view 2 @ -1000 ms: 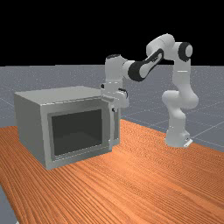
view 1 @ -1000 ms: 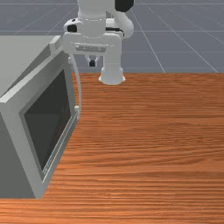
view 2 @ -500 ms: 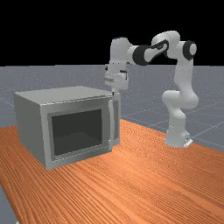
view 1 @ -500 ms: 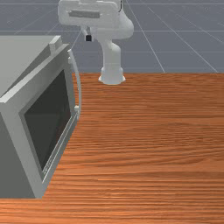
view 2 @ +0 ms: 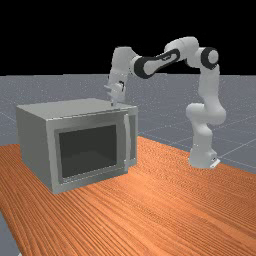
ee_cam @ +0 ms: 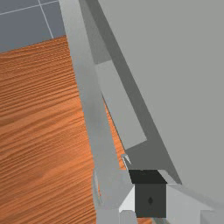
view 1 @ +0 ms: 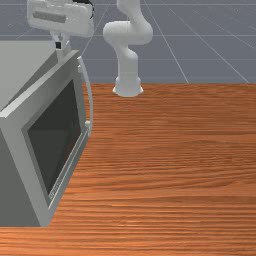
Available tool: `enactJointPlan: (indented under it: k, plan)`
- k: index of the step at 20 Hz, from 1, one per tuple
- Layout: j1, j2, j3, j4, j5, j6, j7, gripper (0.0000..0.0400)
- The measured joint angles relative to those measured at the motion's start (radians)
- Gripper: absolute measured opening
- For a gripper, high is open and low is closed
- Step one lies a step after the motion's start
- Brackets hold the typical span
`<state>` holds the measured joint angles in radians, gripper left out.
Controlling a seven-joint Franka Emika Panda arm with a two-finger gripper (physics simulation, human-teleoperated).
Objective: Open the microwave
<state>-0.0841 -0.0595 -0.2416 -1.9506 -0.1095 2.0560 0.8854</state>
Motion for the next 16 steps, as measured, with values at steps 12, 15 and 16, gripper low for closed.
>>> enactJointPlan:
  k: [12,15,16]
  plan:
    - [-0.043,0.061,-0.015,0.019,0.035,0.028,-0.03,0.0091]
    - [-0.053,0.063,0.0,0.022,0.032,0.023,-0.027,0.0118]
    - [-0.057,0.063,0.004,0.022,0.031,0.021,-0.027,0.0118]
